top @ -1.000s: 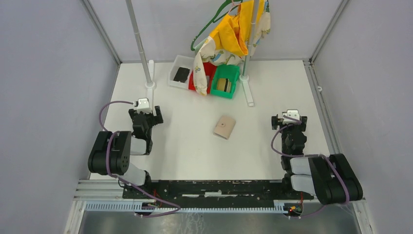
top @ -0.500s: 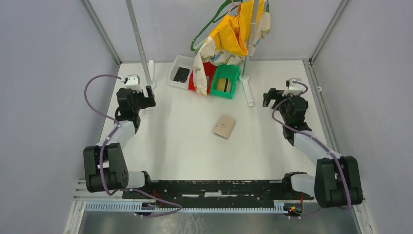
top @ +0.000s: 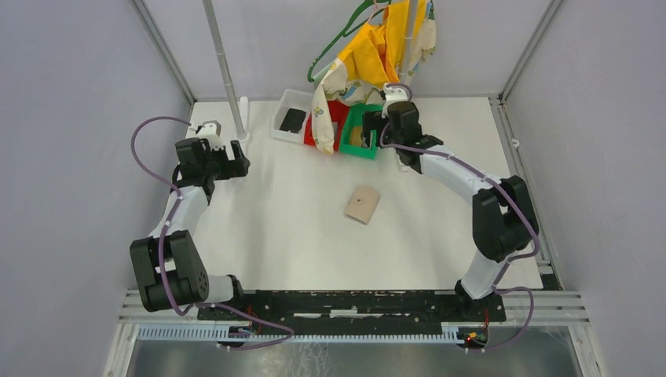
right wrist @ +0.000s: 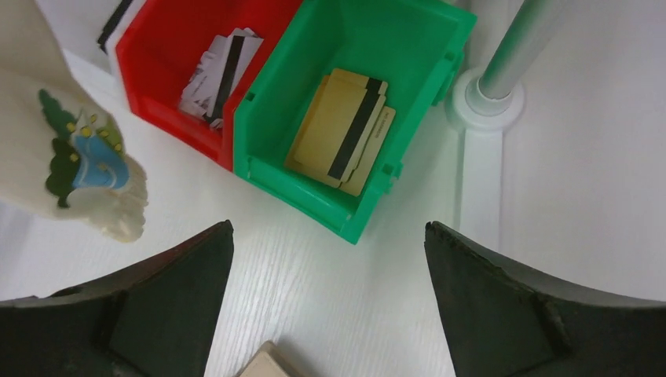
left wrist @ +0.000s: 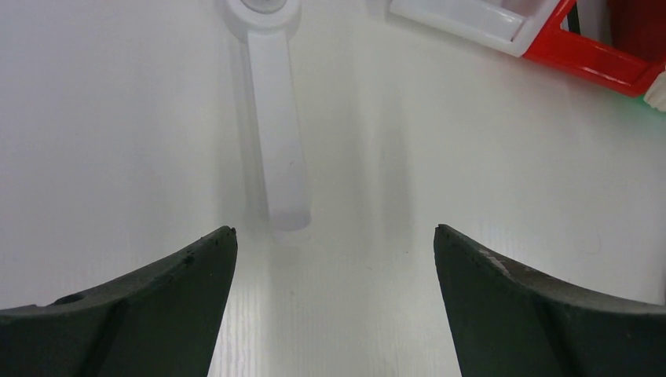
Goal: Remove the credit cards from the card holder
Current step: Move the storage box to the center of the board.
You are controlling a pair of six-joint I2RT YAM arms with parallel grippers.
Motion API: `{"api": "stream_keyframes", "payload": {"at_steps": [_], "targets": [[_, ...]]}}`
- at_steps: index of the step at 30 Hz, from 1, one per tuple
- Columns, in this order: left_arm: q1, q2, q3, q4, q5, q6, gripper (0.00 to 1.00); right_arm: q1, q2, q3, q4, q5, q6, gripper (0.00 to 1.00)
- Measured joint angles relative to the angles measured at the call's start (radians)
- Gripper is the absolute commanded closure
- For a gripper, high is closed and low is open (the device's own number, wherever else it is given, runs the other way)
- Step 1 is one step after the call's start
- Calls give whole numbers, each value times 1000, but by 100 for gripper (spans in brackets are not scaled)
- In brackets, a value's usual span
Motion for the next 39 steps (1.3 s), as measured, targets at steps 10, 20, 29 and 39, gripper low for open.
{"api": "stream_keyframes", "payload": {"at_steps": [10, 20, 29, 39], "targets": [[0, -3, 44, -135, 120, 10, 0, 40, 228, 213, -177, 278, 25, 30], [0, -64, 44, -196, 195, 24, 0, 44, 330, 223, -134, 337, 34, 41], [0, -139, 43, -238, 235, 42, 0, 44, 383, 248, -64, 321, 41, 73], [0, -151, 43, -290, 281, 45, 0, 53, 217, -53, 129, 303, 50, 79]]}}
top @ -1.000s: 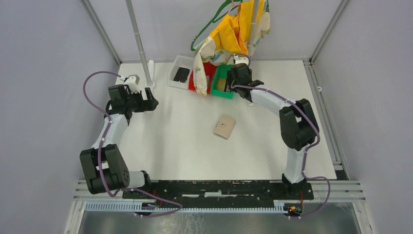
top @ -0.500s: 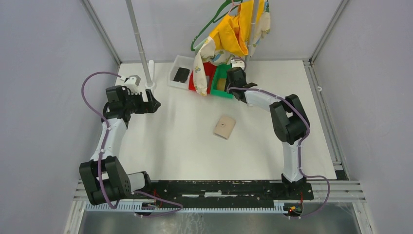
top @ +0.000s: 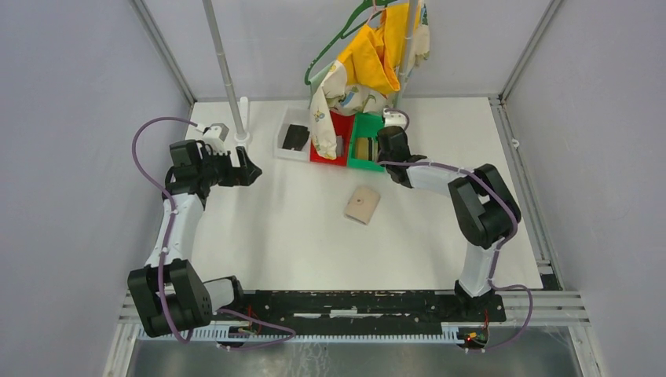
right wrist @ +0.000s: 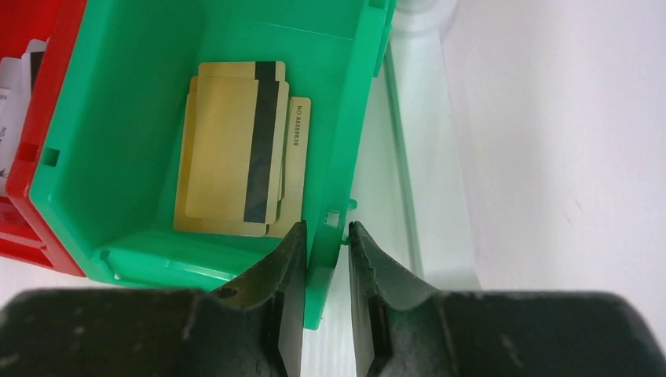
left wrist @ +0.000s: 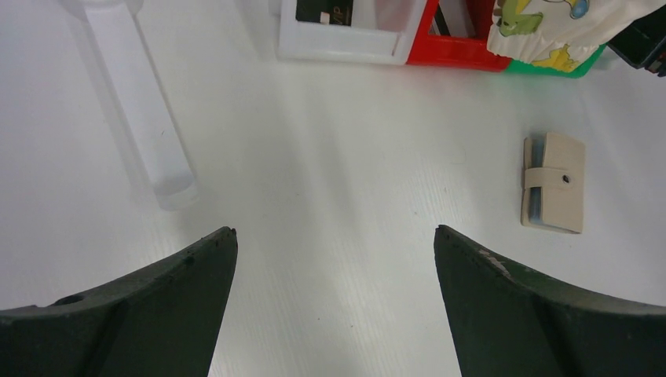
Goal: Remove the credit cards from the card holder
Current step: Move the storage box to the center of the board.
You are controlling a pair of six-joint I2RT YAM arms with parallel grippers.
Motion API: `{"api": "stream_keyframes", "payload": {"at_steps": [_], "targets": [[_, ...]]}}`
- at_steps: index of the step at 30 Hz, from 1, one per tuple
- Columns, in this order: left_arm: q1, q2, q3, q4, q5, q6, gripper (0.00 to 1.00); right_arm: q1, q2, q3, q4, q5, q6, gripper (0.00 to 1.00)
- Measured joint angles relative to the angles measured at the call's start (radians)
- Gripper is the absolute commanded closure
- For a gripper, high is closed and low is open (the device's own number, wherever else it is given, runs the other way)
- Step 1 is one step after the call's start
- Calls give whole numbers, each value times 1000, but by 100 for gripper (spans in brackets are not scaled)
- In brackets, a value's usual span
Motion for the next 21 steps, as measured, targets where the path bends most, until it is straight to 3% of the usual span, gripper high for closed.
{"api": "stream_keyframes", "payload": {"at_steps": [17, 21], "targets": [[-19, -67, 3, -78, 77, 45, 0, 47, -338, -453, 138, 32, -3, 78], [-23, -71, 5, -88, 82, 47, 0, 60, -377, -489, 130, 56, 5, 50]]}}
